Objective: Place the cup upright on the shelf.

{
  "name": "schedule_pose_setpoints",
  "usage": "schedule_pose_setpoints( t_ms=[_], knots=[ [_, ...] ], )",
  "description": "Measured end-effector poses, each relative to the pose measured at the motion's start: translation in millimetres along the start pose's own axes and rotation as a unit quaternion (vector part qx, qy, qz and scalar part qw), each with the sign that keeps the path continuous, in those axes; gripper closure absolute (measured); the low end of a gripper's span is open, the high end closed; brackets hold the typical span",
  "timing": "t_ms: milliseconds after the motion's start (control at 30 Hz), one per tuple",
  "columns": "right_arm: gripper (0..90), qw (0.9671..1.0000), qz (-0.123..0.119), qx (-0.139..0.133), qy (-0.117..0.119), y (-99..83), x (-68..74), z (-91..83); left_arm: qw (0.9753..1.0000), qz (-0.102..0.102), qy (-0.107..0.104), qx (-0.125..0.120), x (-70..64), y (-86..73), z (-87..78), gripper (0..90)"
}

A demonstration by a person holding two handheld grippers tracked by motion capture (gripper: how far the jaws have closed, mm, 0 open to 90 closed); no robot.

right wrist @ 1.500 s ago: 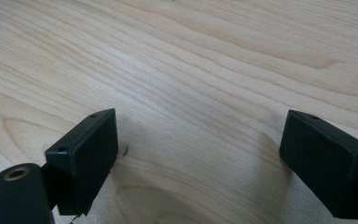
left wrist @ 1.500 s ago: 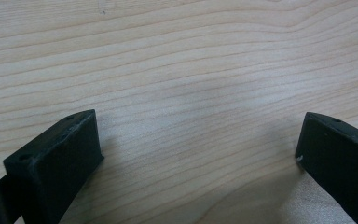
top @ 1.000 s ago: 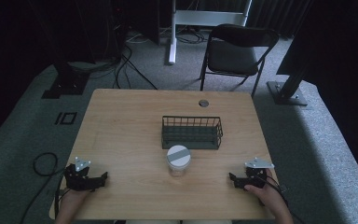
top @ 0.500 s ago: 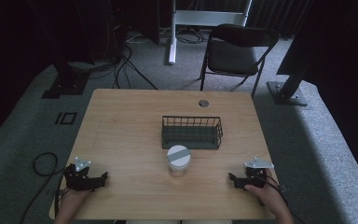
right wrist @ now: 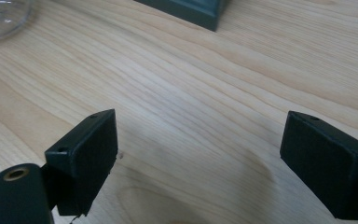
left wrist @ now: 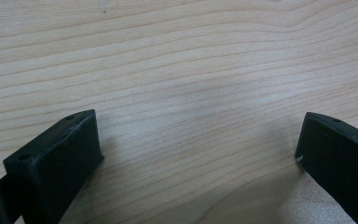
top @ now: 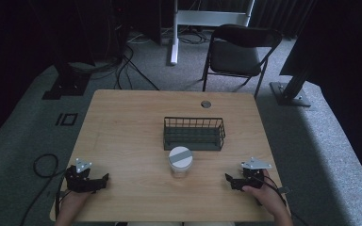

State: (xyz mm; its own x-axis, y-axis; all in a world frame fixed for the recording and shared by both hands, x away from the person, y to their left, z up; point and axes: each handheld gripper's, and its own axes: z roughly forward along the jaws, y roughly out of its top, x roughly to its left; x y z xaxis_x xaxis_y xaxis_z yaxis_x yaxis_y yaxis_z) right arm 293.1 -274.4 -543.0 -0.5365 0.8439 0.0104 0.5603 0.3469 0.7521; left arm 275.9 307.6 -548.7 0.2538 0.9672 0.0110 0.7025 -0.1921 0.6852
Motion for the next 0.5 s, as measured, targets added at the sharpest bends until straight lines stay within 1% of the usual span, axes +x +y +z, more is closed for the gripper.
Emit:
schedule_pose_setpoints(
  t_ms=[100, 167, 233, 367, 500],
  knots=[
    [10.9, 0.9999, -0.007, -0.001, 0.008, 1.9, 4.0, 3.3, 1.0000, 0.000, 0.000, 0.000, -0.1, 0.0, 0.0, 0.2],
    [10.8, 0.9999, -0.003, -0.004, 0.016, 2.9, 6.5, 5.6, 1.0000, 0.000, 0.000, 0.000, 0.0, 0.0, 0.0, 0.2],
    [10.9, 0.9998, -0.010, -0.002, 0.017, 4.5, 9.6, 7.9, 1.0000, 0.000, 0.000, 0.000, 0.0, 0.0, 0.0, 0.2],
    [10.9, 0.9994, -0.015, -0.007, 0.029, 9.8, 16.4, 11.3, 1.0000, -0.001, 0.000, 0.000, 0.0, 0.0, 0.0, 0.2],
    [10.9, 0.9990, -0.025, -0.009, 0.037, 13.6, 23.4, 14.7, 1.0000, 0.000, 0.000, 0.000, 0.0, 0.0, 0.0, 0.2]
  ],
)
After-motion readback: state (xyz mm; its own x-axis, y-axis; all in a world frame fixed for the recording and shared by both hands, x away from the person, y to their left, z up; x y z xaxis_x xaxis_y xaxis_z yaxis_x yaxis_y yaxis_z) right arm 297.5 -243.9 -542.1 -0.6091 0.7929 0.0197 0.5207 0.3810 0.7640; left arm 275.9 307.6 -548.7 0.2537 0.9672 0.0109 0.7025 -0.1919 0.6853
